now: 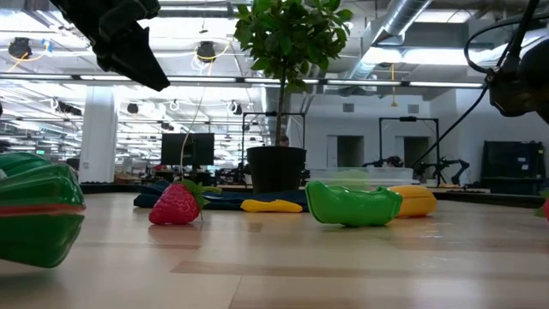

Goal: Pick and placing Produce into tupperware
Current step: Put the red strawberry into the transparent container

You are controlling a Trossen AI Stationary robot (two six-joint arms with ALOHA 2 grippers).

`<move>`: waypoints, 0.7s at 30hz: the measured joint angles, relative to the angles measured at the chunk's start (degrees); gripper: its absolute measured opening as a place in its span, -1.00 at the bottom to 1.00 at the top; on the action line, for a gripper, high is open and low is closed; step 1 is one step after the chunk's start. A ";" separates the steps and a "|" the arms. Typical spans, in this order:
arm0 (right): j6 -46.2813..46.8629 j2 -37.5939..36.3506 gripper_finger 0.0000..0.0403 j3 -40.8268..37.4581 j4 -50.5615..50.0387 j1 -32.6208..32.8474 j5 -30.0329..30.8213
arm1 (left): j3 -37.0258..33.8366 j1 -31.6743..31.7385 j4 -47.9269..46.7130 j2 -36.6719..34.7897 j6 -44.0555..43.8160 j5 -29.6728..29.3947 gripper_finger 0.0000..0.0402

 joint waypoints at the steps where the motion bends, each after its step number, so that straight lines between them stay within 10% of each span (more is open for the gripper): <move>1: -0.01 0.00 0.17 0.00 0.00 0.00 0.00 | 0.00 0.00 0.00 0.00 -0.03 -0.01 -0.10; 21: -0.98 0.00 -0.25 0.00 0.74 0.00 -0.02 | 0.00 0.00 0.00 -0.02 -0.23 -0.03 -0.10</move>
